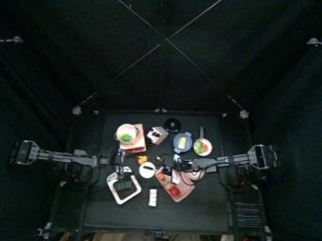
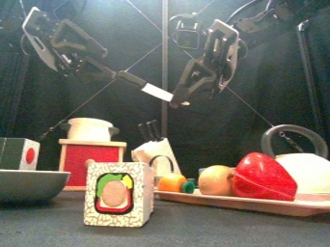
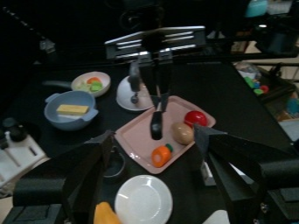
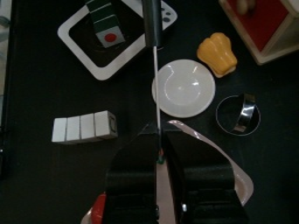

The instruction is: Regrasp pairing knife

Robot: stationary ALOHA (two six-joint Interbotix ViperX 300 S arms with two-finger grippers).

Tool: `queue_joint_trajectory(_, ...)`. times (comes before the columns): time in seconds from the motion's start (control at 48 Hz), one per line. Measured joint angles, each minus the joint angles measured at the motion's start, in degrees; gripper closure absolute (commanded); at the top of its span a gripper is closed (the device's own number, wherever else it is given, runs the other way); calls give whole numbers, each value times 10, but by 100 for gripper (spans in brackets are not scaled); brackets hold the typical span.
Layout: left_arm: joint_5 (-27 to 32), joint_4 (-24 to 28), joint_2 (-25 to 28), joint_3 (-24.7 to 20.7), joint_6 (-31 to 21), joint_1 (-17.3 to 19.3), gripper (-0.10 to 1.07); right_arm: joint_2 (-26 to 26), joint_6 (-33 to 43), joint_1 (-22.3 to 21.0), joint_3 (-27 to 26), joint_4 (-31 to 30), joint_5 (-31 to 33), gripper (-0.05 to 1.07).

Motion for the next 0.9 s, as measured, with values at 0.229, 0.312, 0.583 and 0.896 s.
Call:
queue_joint_trajectory(0.229,-12,-11,47,-4,0,-20,-6,24,-1,13,-7,-18,0,70)
queue_joint_trajectory(0.312,-19,-15,70,-12,0,-23,-6,30,0,19,-15,-28,0,70)
queue_joint_trajectory(0.583,-40,-33,136,-30,0,-43,-6,38,0,26,-26,-34,0,70)
queue_joint_trajectory(0.896,-42,-35,147,-31,0,-46,4,40,1,26,-26,-34,0,70)
